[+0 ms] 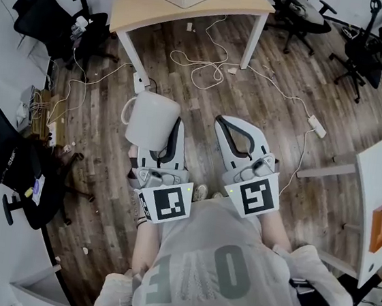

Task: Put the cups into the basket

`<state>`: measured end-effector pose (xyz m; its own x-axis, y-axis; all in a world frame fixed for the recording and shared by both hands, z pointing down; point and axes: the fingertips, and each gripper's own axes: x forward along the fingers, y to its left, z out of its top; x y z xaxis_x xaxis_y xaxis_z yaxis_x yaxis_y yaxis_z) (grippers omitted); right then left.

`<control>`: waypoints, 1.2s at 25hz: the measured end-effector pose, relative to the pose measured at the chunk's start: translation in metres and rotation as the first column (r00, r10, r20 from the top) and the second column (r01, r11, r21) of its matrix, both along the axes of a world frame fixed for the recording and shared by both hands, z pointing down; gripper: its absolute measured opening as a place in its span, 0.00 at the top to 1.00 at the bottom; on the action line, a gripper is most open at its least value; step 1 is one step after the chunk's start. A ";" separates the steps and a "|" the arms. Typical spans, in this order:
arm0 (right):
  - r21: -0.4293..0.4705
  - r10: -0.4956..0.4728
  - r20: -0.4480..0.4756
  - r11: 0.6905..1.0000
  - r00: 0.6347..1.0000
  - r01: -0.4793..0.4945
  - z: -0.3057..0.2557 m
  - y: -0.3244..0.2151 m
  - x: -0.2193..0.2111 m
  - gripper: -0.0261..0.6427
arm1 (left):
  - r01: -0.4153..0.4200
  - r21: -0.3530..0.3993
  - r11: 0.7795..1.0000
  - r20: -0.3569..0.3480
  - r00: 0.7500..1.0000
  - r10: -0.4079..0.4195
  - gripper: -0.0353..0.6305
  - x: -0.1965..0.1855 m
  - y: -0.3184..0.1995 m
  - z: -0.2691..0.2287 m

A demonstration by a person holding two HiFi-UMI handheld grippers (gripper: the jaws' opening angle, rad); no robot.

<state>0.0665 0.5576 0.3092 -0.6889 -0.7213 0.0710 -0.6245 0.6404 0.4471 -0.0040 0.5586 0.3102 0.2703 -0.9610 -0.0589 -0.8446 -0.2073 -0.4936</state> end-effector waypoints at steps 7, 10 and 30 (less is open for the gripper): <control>0.011 0.037 -0.068 0.999 0.997 -0.036 0.018 -0.006 -0.018 0.96 | 0.019 0.010 1.000 0.019 1.000 -0.019 0.88 -0.039 -0.003 -0.004; 0.035 0.049 -0.091 0.998 0.995 -0.046 0.021 -0.016 -0.022 0.96 | 0.043 0.012 0.999 0.006 0.999 -0.044 0.87 -0.055 -0.009 0.000; -0.024 -0.049 -0.109 0.999 0.993 0.046 0.035 -0.228 -0.047 0.96 | 0.165 0.045 0.985 0.020 0.986 -0.166 0.87 -0.078 -0.217 -0.015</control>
<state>0.0190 0.3296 0.3445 -0.7095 -0.6855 0.1634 -0.5410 0.6784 0.4971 -0.0817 0.3412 0.2956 0.1099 -0.9892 -0.0969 -0.8533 -0.0439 -0.5196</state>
